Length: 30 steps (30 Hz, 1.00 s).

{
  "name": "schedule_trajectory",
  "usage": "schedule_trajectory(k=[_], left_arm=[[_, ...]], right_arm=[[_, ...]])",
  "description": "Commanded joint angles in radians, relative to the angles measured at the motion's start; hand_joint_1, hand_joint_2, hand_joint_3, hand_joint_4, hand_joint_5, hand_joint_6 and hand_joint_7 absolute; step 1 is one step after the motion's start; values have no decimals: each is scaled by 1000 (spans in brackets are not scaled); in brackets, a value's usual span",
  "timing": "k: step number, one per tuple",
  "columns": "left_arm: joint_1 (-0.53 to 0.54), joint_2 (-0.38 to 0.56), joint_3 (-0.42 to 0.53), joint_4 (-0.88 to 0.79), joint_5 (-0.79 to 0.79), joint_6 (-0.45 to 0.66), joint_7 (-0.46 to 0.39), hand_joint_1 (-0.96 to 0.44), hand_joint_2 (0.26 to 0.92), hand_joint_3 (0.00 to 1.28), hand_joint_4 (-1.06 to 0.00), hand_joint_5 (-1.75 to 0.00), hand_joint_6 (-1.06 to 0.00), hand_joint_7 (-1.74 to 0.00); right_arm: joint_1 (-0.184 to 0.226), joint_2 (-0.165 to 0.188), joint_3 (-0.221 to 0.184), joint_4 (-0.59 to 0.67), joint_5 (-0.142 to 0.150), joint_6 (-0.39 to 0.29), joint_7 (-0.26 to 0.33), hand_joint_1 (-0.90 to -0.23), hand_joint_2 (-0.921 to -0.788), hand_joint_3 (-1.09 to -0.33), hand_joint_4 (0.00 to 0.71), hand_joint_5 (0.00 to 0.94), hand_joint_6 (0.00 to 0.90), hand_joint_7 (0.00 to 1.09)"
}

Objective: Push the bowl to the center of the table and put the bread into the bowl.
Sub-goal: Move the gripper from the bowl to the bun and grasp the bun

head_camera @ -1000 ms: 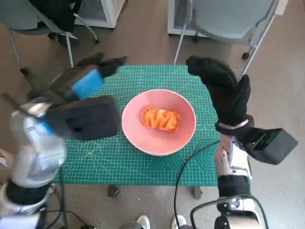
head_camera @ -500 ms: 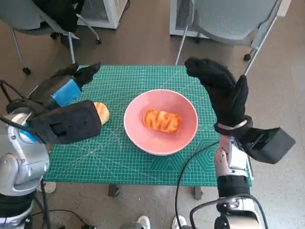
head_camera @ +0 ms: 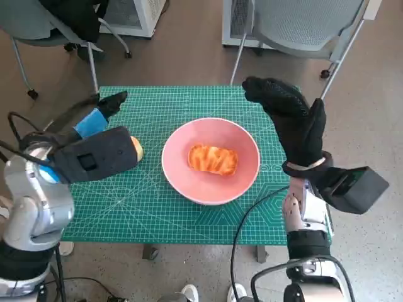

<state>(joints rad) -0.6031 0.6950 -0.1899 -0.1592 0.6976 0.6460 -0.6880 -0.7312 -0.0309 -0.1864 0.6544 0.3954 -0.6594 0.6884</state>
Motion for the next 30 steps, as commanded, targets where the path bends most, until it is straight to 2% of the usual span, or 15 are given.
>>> schedule_trajectory(k=[1, 15, 30], left_arm=[[-24, -10, -23, 59, 5, -3, 17, 51, 699, 9, 1, 1, -119, 0], [-173, -46, -147, 386, 27, -59, 27, -170, 685, 1, 1, 1, -106, 0], [-387, -141, -271, 860, 52, -160, 75, -249, 682, 0, 1, 1, -104, -1]], right_arm=[[6, -8, -1, 9, 12, 15, 16, -663, -921, -879, 63, 5, -1, 278], [4, -14, -8, 16, 11, 14, 21, -663, -921, -879, 63, 4, -1, 277], [2, -20, -11, 23, 6, 9, 19, -665, -921, -879, 61, 2, -1, 277]])
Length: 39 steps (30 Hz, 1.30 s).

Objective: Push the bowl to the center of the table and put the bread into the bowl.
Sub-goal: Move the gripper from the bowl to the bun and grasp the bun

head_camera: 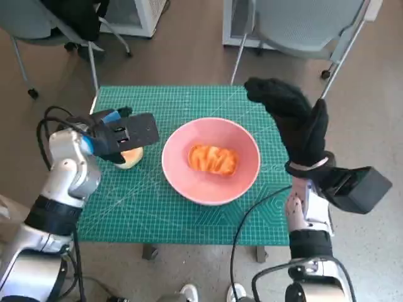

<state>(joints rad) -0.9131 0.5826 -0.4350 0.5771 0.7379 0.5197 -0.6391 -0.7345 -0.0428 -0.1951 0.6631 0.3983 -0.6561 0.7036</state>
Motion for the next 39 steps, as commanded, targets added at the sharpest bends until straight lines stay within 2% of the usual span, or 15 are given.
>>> schedule_trajectory(k=[1, 10, 18, 39], left_arm=[[-90, -37, -32, 155, 12, -42, 33, -251, 682, 0, 1, 1, -105, -1], [-192, -101, -76, 397, 14, -114, 89, -284, 683, 1, 1, 1, -107, -2], [-240, -141, -96, 530, 7, -162, 119, -287, 681, 0, 1, 1, -114, -5], [-251, -166, -105, 674, -10, -243, 131, -304, 689, 4, -1, 0, -105, 0]], right_arm=[[5, -8, -3, 14, 3, 5, 3, -665, -921, -879, 61, 2, -1, 277], [5, -12, -4, 15, 4, 7, 1, -665, -921, -879, 62, 2, -1, 277], [7, -14, -5, 12, 4, 8, 0, -665, -921, -878, 62, 2, -1, 277], [22, -18, -4, -4, 4, 11, -7, -665, -921, -878, 61, 0, -1, 278]])
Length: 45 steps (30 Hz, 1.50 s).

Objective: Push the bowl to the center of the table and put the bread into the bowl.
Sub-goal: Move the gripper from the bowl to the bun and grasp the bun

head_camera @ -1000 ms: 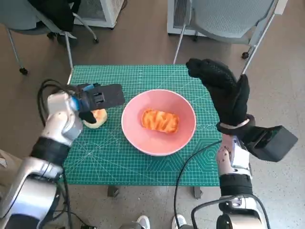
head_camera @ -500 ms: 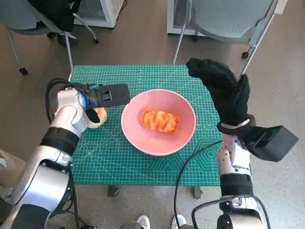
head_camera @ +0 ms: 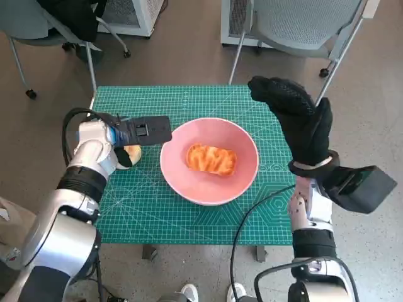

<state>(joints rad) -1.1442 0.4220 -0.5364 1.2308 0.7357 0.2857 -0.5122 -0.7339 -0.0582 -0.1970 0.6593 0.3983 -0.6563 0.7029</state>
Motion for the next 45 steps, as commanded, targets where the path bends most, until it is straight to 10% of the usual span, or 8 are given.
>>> schedule_trajectory(k=[1, 5, 9, 18, 27, 35, 39, 45], left_arm=[[-19, -6, -3, 25, -9, -9, 4, -305, 691, 5, -2, -1, -101, 0], [-17, -7, 2, 37, -16, 0, 0, -296, 698, 6, -175, -109, -96, -3], [-15, -11, 5, 46, -22, 12, -2, -271, 692, 17, -45, -881, -103, -2], [-8, -25, 4, 68, -31, 34, 2, -248, 704, 5, -160, -192, -107, -1], [26, -27, 16, 73, -50, 10, 110, -197, 730, 14, -230, -103, -141, -15], [85, -32, 54, 67, -82, -22, 324, 36, 790, 22, -314, -1509, -292, -33], [111, -29, 33, 70, -64, -39, 402, 346, 544, 667, -647, -1399, -468, -67], [125, -24, -14, 79, -25, -51, 442, 160, 751, 342, -700, -1210, -668, -810]], right_arm=[[22, -3, -2, -1, 4, 11, -6, -665, -921, -877, 61, 0, -1, 278], [24, -3, -2, -3, 3, 11, -6, -665, -921, -877, 61, 0, -1, 278], [24, -3, -2, -3, 3, 11, -7, -665, -921, -877, 61, 0, -1, 278], [24, -2, 0, -3, 0, 12, -10, -668, -921, -877, 61, 0, -1, 278], [31, -4, 3, -12, -2, 14, -11, -673, -921, -876, 61, 0, -1, 277], [39, -8, 4, -27, 0, 21, -11, -673, -921, -876, 59, 0, -1, 271], [40, -11, 3, -31, 2, 25, -9, -672, -921, -876, 59, 0, -1, 264], [45, -14, 2, -40, 3, 30, -9, -671, -921, -876, 59, 0, -1, 261]])
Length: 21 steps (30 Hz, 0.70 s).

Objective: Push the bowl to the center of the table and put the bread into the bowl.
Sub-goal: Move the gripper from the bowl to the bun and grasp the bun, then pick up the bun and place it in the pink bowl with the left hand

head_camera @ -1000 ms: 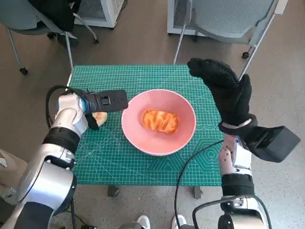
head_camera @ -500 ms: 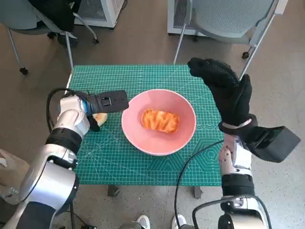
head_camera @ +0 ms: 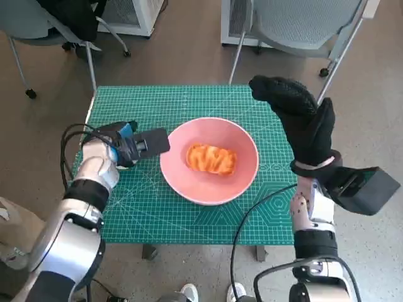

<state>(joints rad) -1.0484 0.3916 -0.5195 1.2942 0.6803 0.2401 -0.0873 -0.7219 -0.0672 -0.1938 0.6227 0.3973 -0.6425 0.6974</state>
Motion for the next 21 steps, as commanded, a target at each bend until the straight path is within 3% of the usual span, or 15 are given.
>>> schedule_trajectory(k=[1, 3, 6, 21], left_arm=[[29, 7, -35, 15, 34, -7, 16, 128, 772, 310, -693, -1204, -666, -881], [28, 9, -38, 15, 34, -8, 6, 53, 825, 231, -671, -1194, -657, -1055], [22, 10, -29, 16, 22, -4, -21, 18, 879, 151, -649, -1199, -640, -1146], [15, 15, -8, 9, 3, 2, -57, 1, 920, 131, -588, -1255, -575, -1246]], right_arm=[[33, -5, -1, -5, 4, 17, -4, -671, -921, -876, 59, 0, -1, 261], [35, -5, 0, -9, 4, 19, -5, -671, -921, -876, 59, 0, -1, 260], [36, -5, 0, -14, 3, 22, -7, -671, -921, -876, 59, 0, -1, 257], [30, -1, 3, -3, 1, 23, -9, -671, -921, -878, 55, 0, -1, 250]])
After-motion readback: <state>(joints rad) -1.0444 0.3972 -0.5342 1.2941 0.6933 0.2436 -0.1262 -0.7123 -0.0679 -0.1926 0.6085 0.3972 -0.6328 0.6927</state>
